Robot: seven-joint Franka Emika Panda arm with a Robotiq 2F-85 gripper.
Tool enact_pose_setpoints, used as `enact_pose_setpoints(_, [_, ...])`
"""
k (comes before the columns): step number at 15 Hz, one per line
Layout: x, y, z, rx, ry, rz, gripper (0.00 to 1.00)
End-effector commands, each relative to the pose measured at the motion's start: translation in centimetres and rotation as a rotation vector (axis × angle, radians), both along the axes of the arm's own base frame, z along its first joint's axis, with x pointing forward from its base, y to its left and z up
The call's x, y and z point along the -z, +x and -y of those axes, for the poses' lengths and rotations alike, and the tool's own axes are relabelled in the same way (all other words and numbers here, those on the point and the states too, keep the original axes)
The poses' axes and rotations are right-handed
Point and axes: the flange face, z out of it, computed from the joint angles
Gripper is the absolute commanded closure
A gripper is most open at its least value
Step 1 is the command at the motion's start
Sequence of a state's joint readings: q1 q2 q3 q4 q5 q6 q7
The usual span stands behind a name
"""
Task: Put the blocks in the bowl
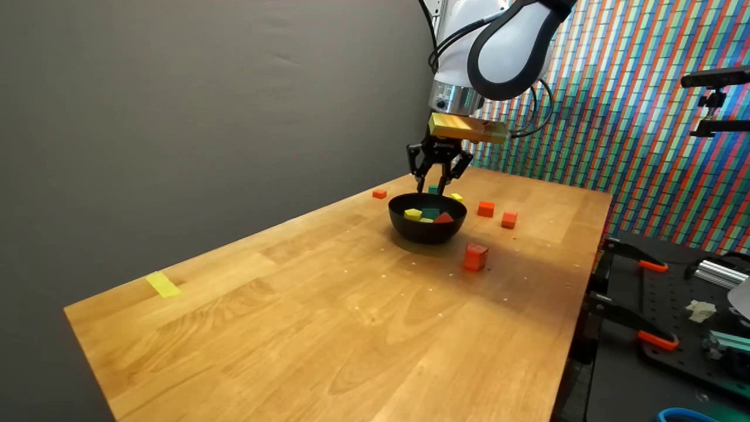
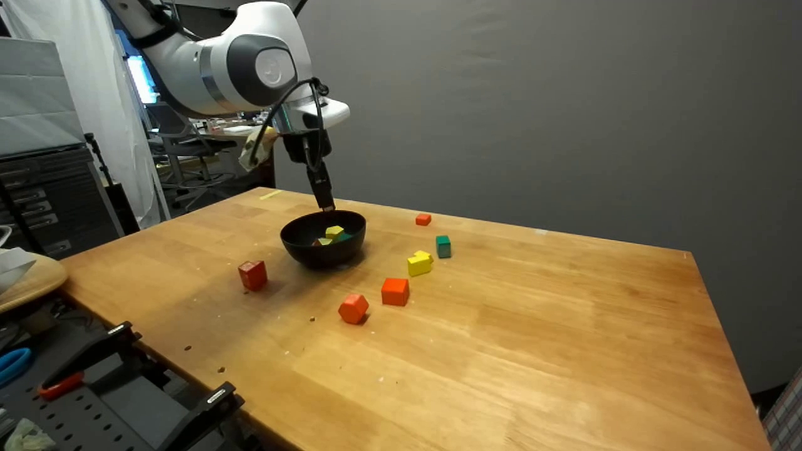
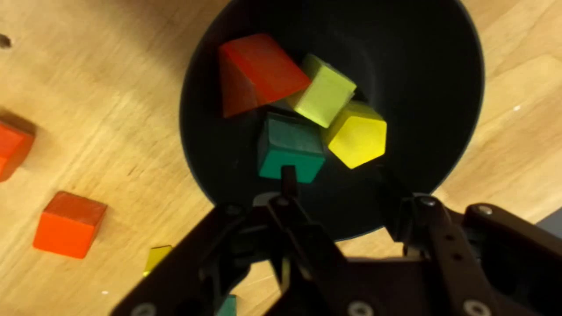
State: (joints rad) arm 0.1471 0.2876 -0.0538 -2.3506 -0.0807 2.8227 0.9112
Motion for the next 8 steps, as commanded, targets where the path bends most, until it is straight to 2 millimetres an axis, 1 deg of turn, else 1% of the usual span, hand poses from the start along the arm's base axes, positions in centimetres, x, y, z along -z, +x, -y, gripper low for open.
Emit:
enact_pose_setpoints(1, [-2.2, -1.7, -0.7, -0.093, 0.026, 0.1, 0.21])
enact_pose_setpoints(2, [-2.6, -2.1, -0.8, -0.175, -0.018, 0.084, 0.14])
enact_pose_setpoints(3, [-0.4, -0.7, -0.7, -0.087, 0.01, 0.053, 0.3])
enact_pose_setpoints(4, [-0.8, -0.9, -0.9, -0.119, 0.001, 0.058, 0.23])
enact_pose_setpoints(5, [-1.2, -1.1, -1.0, -0.137, -0.003, 0.063, 0.0])
enact_pose_setpoints(6, [-1.7, -1.9, -1.5, -0.267, -0.02, 0.043, 0.03])
enact_pose_setpoints(7, [-2.4, -2.4, -2.1, -0.323, -0.018, 0.038, 0.04])
enact_pose_setpoints(8, [-2.7, -2.7, -2.4, -0.378, -0.029, 0.026, 0.0])
